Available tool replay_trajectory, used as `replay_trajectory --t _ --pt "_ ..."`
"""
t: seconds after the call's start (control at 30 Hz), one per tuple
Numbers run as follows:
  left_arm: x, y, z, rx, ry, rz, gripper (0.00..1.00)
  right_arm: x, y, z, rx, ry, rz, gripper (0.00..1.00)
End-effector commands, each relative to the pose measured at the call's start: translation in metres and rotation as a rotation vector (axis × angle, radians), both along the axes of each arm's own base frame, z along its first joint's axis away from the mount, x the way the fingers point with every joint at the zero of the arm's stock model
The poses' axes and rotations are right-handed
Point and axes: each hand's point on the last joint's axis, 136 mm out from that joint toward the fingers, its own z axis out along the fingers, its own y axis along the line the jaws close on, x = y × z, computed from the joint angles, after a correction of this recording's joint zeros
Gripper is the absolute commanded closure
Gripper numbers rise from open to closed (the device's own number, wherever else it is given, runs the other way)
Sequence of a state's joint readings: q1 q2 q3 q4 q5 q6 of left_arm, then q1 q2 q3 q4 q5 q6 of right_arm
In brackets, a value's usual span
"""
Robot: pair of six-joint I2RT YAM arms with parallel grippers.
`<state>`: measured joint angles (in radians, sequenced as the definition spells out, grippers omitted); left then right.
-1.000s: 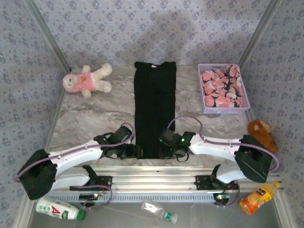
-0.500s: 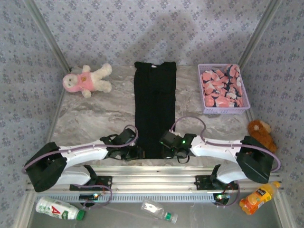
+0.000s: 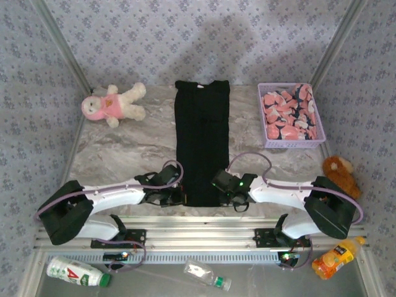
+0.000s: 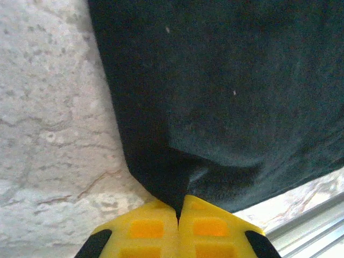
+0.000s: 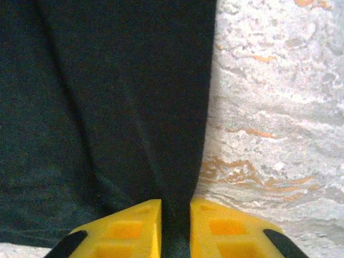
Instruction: Fold and stack the mixed laundry pile
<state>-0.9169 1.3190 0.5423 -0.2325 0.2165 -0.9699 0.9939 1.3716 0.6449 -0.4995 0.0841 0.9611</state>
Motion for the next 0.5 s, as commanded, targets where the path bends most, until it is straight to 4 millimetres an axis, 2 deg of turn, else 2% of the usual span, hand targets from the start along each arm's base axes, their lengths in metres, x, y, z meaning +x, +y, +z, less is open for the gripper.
replay_trajectory --t 0.0,0.1,0.23,0.37,0.47 --pt "0.011 -0.008 0.017 -0.007 -0.058 -0.010 1.00 0.007 0.026 0.009 0.084 -0.017 0.034 0.90" --pt "0.018 -0.008 0.033 -0.004 -0.102 -0.008 1.00 0.012 0.032 0.023 0.112 -0.031 0.044 1.00" --pt "0.030 -0.008 0.059 0.004 -0.174 -0.002 1.00 0.026 0.038 0.048 0.160 -0.080 0.038 1.00" --pt "0.051 -0.007 0.087 0.011 -0.285 0.035 1.00 0.053 0.039 0.072 0.239 -0.130 -0.015 1.00" --pt "0.077 -0.004 0.107 0.006 -0.388 0.091 1.00 0.082 0.041 0.095 0.311 -0.206 -0.048 1.00"
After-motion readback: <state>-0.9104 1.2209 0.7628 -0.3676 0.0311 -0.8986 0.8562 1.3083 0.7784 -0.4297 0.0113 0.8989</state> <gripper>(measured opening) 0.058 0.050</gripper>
